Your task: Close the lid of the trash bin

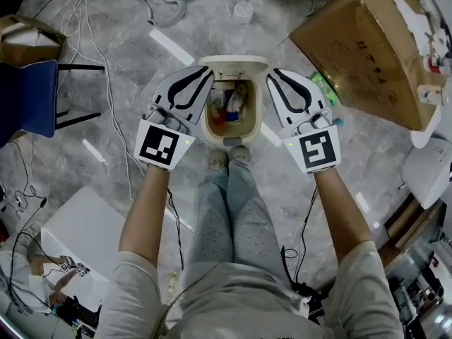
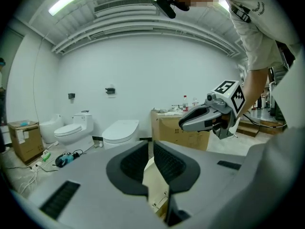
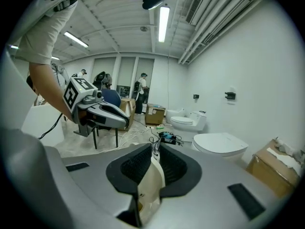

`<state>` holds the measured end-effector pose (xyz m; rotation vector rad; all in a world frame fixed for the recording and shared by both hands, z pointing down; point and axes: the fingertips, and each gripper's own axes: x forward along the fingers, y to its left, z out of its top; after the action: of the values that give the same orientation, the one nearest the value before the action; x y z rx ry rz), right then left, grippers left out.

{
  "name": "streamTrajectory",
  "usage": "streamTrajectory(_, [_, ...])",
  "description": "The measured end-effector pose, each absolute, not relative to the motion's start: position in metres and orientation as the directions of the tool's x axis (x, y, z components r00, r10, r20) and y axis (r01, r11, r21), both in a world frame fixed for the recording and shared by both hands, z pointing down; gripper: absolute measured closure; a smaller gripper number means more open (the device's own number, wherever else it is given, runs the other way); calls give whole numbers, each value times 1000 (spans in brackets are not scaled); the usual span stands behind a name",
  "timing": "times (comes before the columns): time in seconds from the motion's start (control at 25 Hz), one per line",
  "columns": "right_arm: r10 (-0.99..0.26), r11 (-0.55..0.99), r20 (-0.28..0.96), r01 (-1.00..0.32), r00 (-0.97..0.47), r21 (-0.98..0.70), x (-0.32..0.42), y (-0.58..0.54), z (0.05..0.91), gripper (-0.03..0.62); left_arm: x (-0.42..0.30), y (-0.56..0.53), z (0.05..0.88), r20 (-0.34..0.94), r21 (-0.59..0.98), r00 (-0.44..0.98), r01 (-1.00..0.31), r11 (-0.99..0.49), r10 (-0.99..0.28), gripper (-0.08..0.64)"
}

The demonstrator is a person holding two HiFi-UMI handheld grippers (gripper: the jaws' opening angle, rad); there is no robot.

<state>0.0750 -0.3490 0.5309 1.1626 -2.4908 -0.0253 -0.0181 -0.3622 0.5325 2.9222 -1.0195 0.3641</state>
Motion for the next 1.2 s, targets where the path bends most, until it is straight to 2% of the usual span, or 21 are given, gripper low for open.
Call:
streamTrajectory(0.04, [-729,665,357,-728,-584,169,75,-350,537,529,-18,-363,538,245,-52,761,-608,-792,-600,527])
streamTrajectory(0.08, [-717,673,375,-723,-588,154,75,-351,544,451,-18,-364,544,273,-48,762,-598,-800,-587,466])
streamTrajectory(0.12, [-708,677,391,-723,-588,138,76,-352,550,440,-18,-364,551,303,-42,763,-588,-808,-571,390])
streamTrajectory(0.48, [-660,698,498,-704,-562,131,82,-366,587,437,-21,-380,583,393,-46,758,-549,-834,-521,388])
streamTrajectory(1.2, [-576,757,612,-636,-541,151,89,-392,639,436,-25,-402,633,499,-34,749,-486,-873,-436,388])
